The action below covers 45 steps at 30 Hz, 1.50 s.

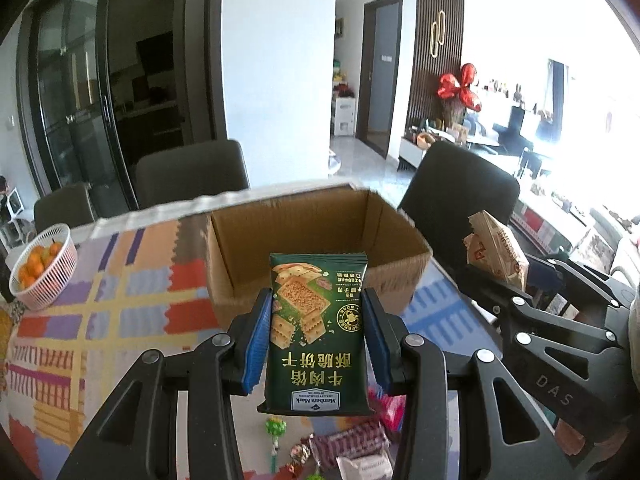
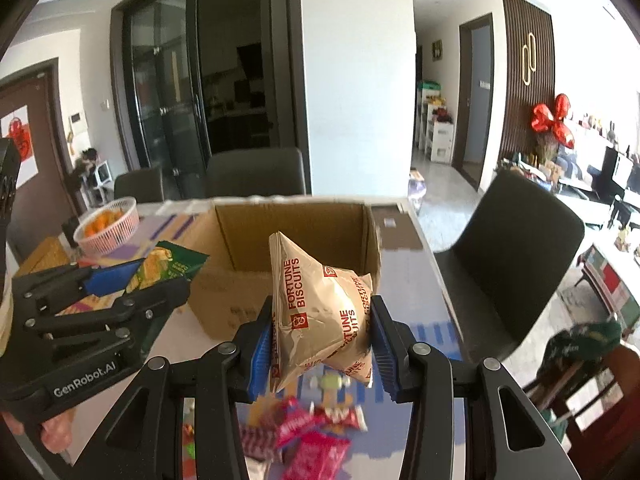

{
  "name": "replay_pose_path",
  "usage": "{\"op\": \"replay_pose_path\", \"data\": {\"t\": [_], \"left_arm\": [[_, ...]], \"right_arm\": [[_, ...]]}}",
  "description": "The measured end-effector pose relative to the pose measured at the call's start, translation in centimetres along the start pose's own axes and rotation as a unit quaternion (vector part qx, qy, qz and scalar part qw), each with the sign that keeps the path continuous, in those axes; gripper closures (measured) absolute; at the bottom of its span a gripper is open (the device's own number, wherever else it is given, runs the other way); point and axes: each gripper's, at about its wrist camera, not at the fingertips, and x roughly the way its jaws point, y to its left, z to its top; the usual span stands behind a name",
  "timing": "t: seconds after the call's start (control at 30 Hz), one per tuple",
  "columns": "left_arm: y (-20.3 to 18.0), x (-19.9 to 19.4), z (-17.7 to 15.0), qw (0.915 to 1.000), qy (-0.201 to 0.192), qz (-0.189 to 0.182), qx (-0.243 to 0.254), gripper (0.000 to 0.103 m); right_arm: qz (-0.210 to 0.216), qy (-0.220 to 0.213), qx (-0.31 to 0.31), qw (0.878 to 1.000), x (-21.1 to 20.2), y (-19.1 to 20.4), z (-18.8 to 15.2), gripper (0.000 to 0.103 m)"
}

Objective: Organize snacks
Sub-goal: 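Carry the cracker packet with the left tool into the box while the right carries the biscuit bag, then open both tools over the box and return them to the snack pile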

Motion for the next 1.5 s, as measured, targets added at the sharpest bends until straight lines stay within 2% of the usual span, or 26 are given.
{"op": "replay_pose_path", "data": {"t": [0.33, 0.67, 1.1, 1.17, 1.2, 1.23, 1.37, 1.5], "left_arm": [[1.7, 0.8, 4.7, 0.9997, -0.023, 0.002, -0.002, 0.06], [3.1, 4.3, 7.6, 1.0, -0.003, 0.006, -0.005, 0.06], [4.2, 9.9, 6.7, 0.9988, 0.047, 0.008, -0.01, 0.057], [4.2, 10.0, 6.5, 0.9987, 0.046, 0.014, -0.014, 0.049], [4.2, 9.9, 6.5, 0.9987, 0.046, 0.017, -0.014, 0.045], [4.1, 9.8, 6.2, 0.9987, 0.045, 0.021, -0.013, 0.044], [4.2, 9.0, 5.4, 0.9984, 0.045, 0.033, -0.012, 0.044], [4.2, 7.2, 4.7, 0.9984, 0.038, 0.04, -0.007, 0.038]], "right_arm": [[-0.005, -0.023, -0.013, 1.0, 1.6, 0.3, 5.0, 0.058], [0.008, -0.003, -0.025, 1.0, 5.3, 0.4, 7.9, 0.058], [0.006, 0.039, -0.042, 0.998, 10.7, 0.3, 7.0, 0.058], [0.001, 0.039, -0.044, 0.998, 11.2, 0.4, 6.8, 0.053], [-0.003, 0.04, -0.045, 0.998, 11.3, 0.4, 6.7, 0.044], [-0.008, 0.04, -0.045, 0.998, 11.4, 0.3, 6.6, 0.04], [-0.02, 0.041, -0.058, 0.997, 11.2, 0.5, 6.1, 0.04], [-0.015, 0.047, -0.052, 0.997, 10.4, 0.2, 5.8, 0.04]]}}
